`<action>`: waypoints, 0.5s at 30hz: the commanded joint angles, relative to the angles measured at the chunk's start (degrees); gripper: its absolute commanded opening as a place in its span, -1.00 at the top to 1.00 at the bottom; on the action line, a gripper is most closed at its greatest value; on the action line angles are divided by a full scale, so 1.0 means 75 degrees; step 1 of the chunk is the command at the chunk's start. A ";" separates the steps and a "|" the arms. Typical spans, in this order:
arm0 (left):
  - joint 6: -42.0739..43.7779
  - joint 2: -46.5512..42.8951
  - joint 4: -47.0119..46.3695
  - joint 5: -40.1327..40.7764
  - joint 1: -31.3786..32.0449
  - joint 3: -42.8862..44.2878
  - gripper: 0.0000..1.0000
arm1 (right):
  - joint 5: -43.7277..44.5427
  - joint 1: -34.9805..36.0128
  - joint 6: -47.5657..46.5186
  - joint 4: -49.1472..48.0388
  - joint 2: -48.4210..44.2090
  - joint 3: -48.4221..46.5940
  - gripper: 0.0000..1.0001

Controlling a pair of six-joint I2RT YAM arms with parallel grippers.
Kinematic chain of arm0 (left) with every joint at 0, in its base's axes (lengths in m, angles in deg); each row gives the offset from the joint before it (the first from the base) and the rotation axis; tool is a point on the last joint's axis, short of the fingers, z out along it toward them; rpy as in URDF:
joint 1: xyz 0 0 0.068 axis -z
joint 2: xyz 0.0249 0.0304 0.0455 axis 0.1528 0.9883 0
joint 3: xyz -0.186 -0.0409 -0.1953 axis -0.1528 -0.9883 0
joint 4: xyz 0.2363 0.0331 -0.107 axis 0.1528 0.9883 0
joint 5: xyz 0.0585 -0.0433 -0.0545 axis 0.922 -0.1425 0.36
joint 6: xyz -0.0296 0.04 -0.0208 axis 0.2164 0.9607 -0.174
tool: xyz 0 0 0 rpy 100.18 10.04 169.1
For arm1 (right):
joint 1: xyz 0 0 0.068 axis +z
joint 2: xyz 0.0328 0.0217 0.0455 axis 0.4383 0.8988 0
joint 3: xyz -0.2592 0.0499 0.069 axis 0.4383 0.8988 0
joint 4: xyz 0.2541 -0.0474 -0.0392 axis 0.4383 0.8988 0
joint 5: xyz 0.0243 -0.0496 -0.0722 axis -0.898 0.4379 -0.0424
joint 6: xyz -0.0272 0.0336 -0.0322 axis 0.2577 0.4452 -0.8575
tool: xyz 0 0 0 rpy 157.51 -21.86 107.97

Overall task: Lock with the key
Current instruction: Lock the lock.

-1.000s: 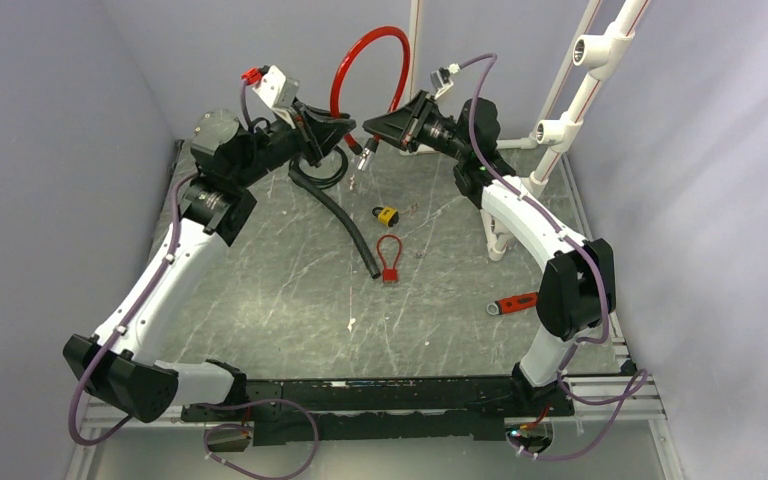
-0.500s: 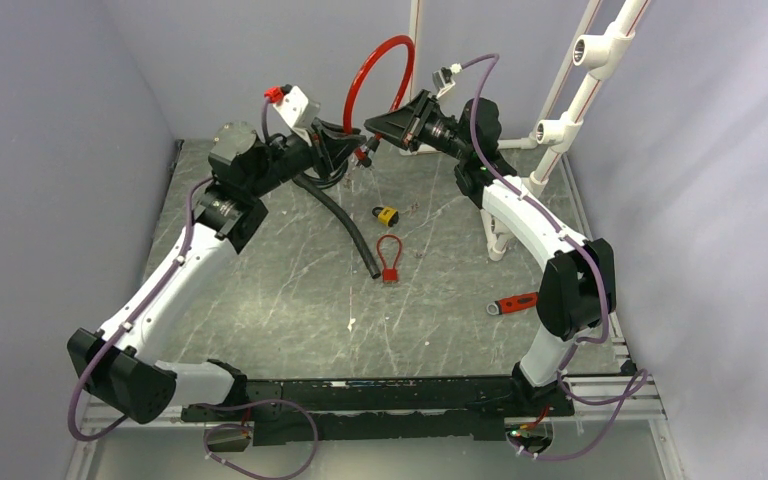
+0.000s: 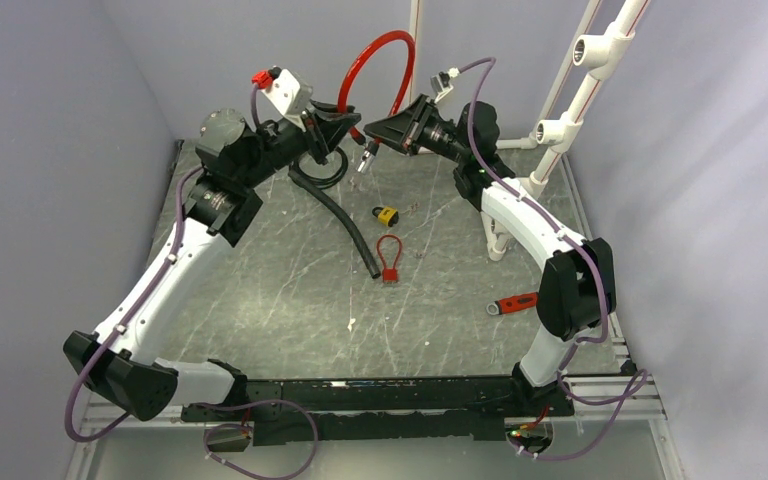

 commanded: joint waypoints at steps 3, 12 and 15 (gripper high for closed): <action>0.0212 -0.0146 -0.0352 -0.0272 0.0029 0.0237 1.00 | 0.0005 -0.0055 0.0175 -0.0287 -0.0246 -0.0065 1.00; 0.0048 -0.0239 0.0007 -0.0574 0.0031 0.0115 1.00 | 0.0100 -0.0123 0.0294 -0.0072 -0.0286 0.0003 1.00; 0.0067 -0.0196 0.0013 -0.0577 0.0038 0.0068 1.00 | 0.0088 -0.0132 0.0330 -0.0117 -0.0303 -0.0008 1.00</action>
